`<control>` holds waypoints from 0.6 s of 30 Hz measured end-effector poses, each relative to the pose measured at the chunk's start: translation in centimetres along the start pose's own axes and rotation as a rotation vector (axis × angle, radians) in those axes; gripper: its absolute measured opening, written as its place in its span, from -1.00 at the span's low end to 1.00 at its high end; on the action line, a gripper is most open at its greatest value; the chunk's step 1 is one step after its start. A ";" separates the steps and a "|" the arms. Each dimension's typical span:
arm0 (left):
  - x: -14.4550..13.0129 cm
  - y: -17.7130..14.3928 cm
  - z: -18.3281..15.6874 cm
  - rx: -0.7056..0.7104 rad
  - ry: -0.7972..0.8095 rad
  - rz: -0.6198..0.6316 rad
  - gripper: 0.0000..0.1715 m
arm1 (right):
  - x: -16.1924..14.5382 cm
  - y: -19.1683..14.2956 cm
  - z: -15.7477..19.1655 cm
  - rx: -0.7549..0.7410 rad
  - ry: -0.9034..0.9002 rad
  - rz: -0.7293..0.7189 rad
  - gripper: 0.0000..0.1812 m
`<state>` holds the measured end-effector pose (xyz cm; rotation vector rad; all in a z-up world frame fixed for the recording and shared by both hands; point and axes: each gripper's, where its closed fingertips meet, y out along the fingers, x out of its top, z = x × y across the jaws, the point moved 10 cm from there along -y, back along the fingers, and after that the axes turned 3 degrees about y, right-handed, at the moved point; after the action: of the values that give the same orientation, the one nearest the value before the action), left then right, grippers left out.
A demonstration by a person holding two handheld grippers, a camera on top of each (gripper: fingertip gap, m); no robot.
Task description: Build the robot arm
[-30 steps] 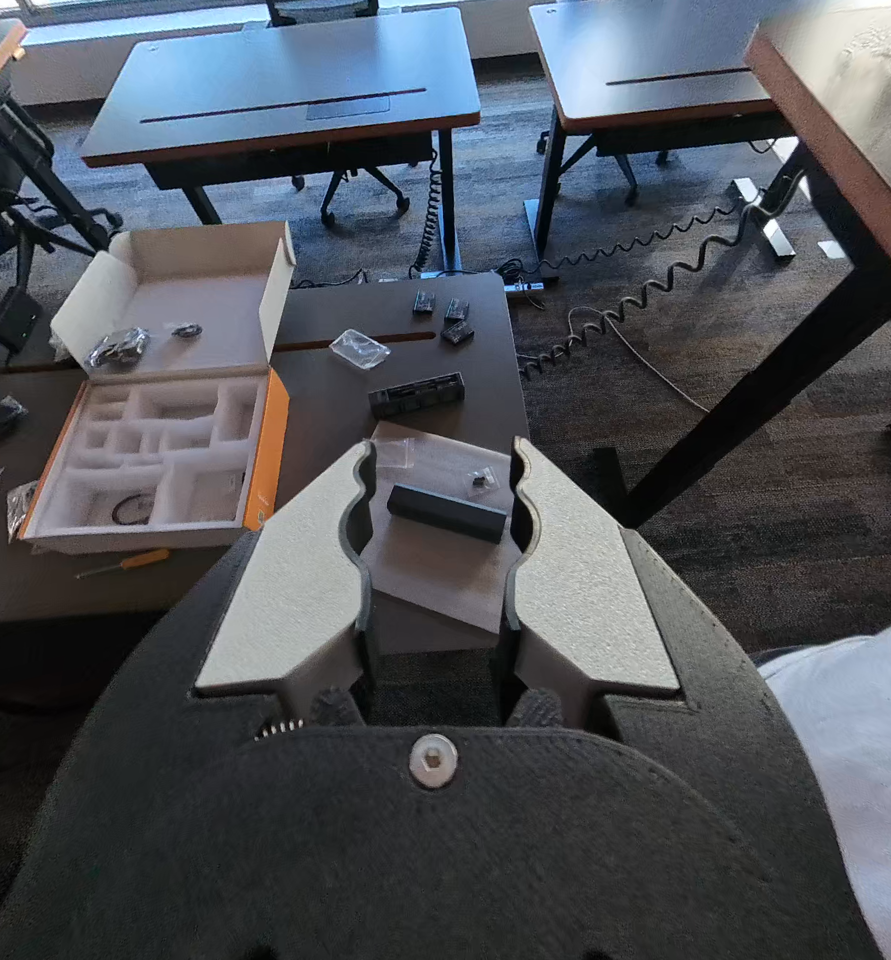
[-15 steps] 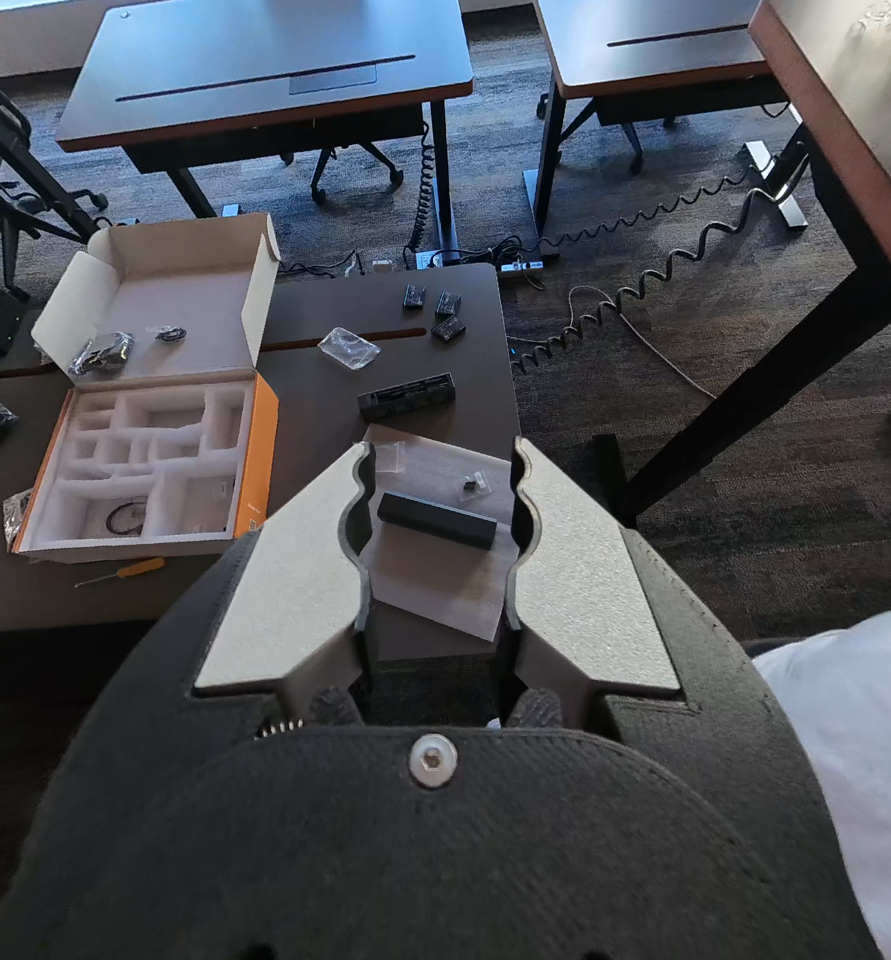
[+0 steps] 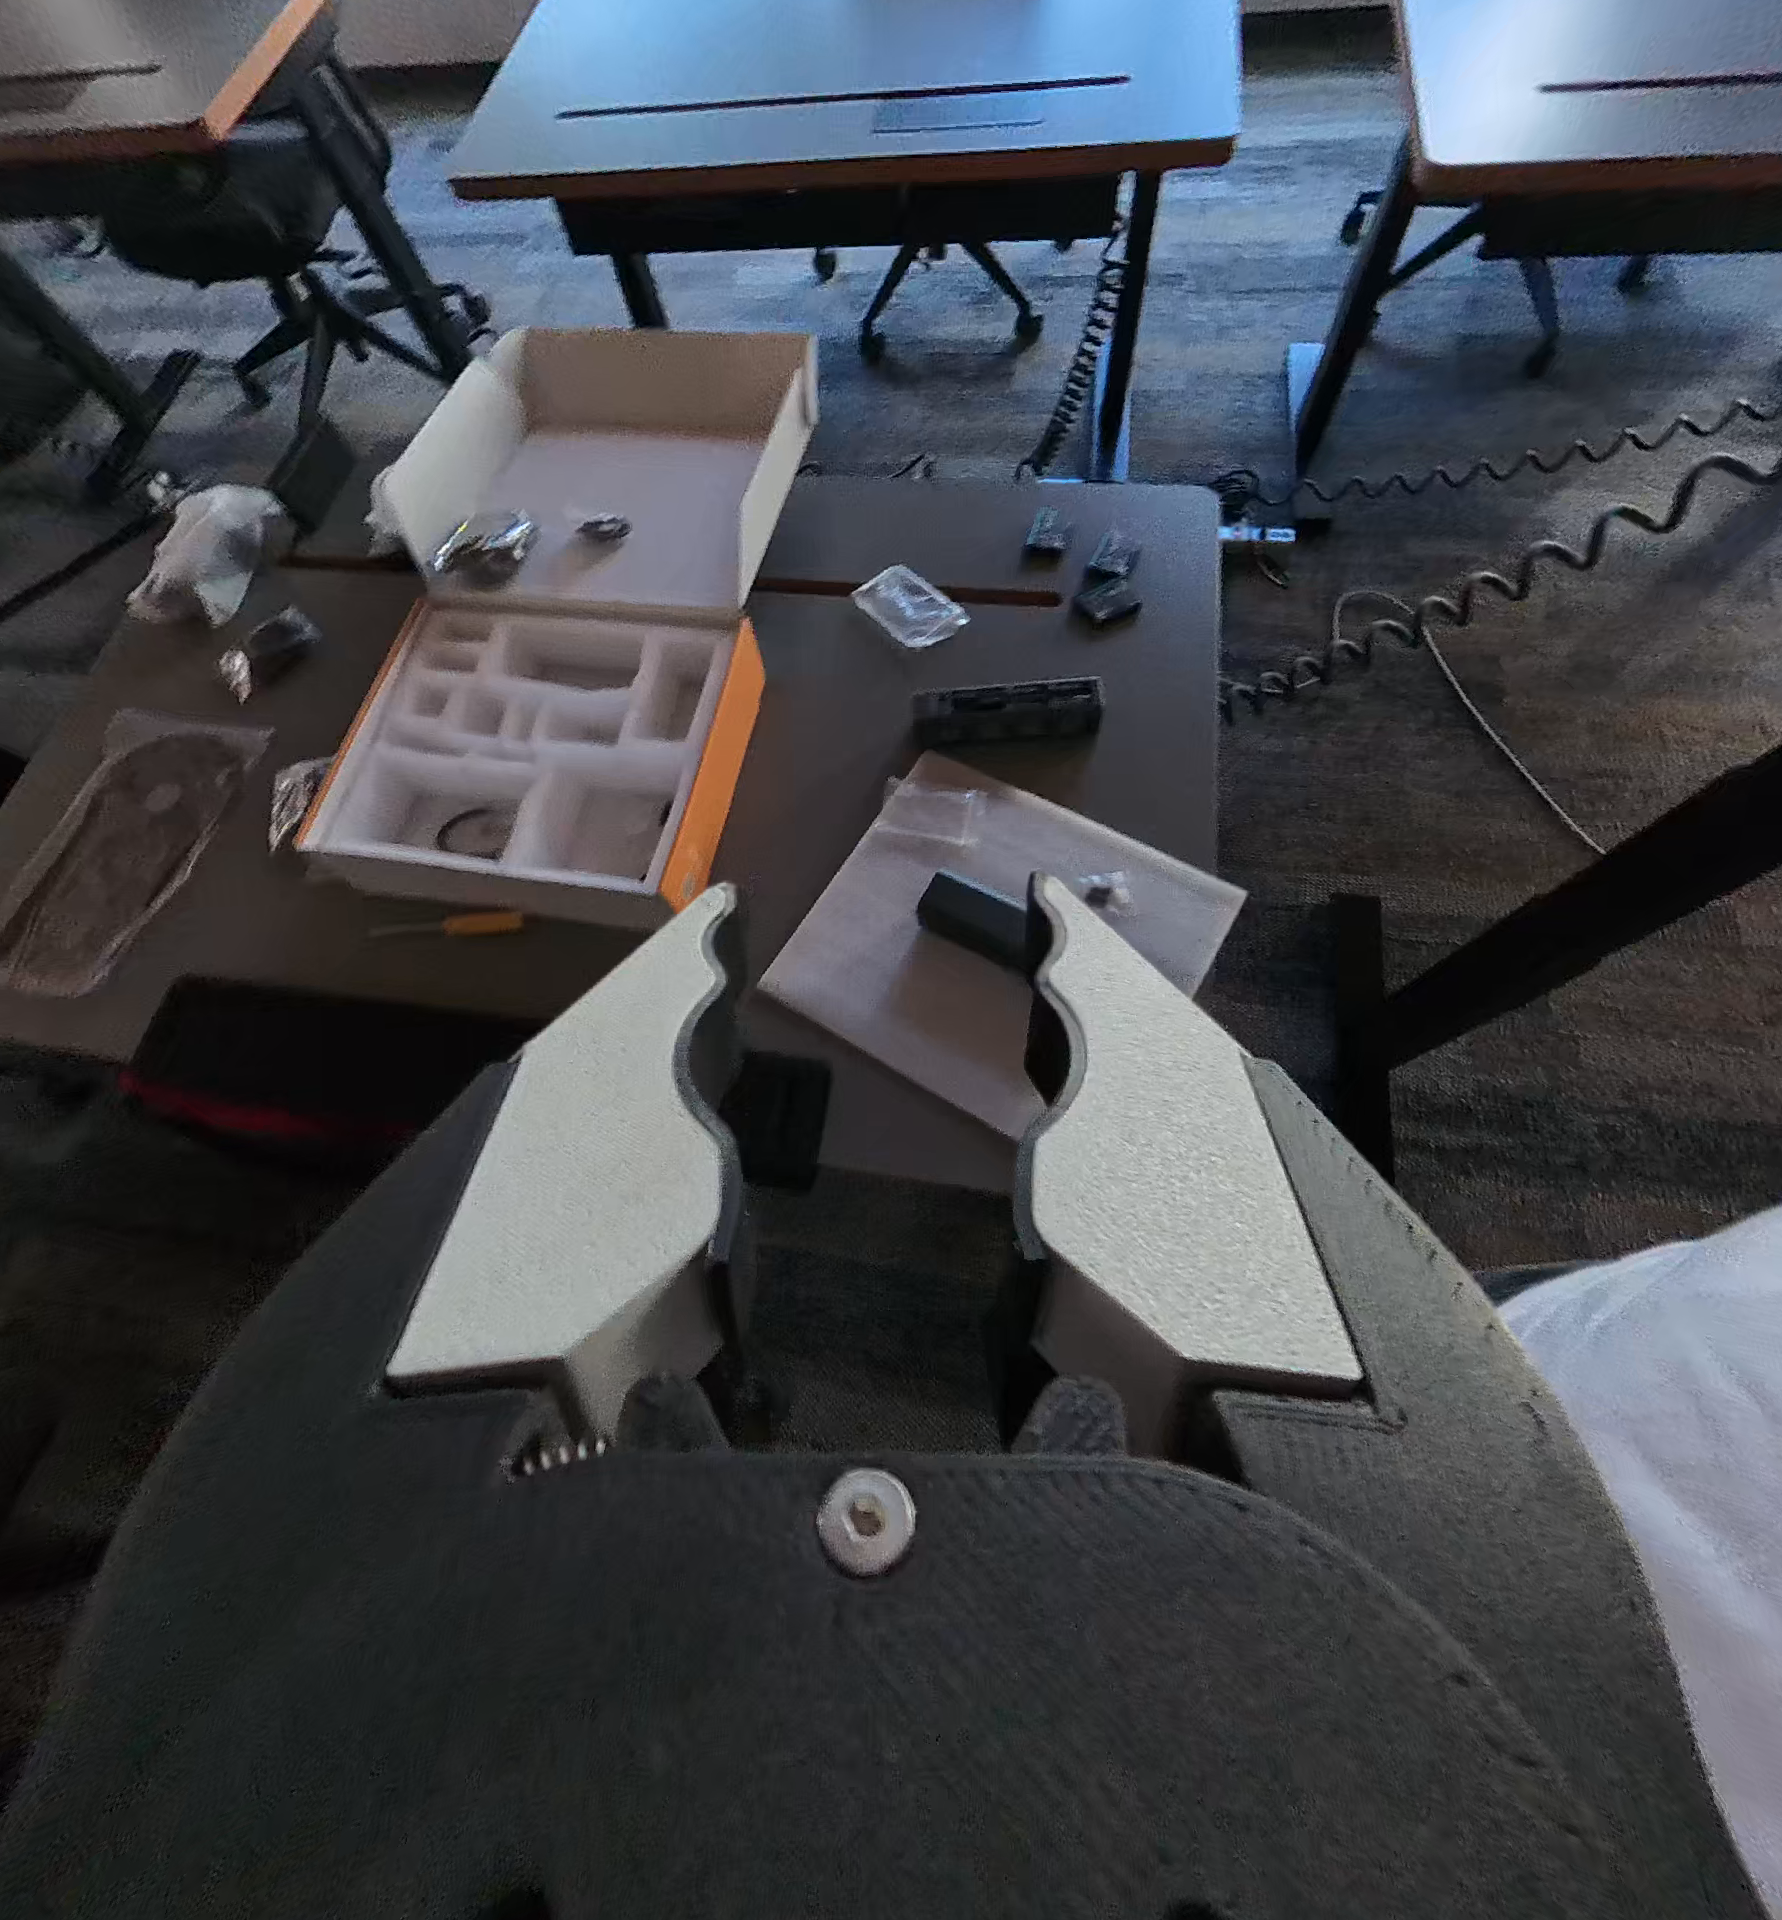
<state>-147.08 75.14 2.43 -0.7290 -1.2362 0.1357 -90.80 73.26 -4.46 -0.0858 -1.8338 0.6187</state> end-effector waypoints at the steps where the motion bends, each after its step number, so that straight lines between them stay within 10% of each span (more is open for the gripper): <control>1: -1.3 -0.8 1.1 0.022 -0.022 0.001 -0.39 | 1.0 1.1 1.0 0.018 -0.030 -0.017 -0.95; 12: -14.7 -9.6 18.7 0.159 -0.153 0.067 -0.59 | 11.7 18.1 19.2 0.210 -0.153 -0.107 -1.00; 18: -17.8 -12.9 30.9 0.174 -0.187 0.093 -0.63 | 12.7 30.4 33.2 0.435 0.109 -0.052 -0.95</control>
<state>-184.54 70.12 -0.32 -0.6327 -1.3491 0.3911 -132.62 91.67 -14.48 0.2140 -1.5570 0.9423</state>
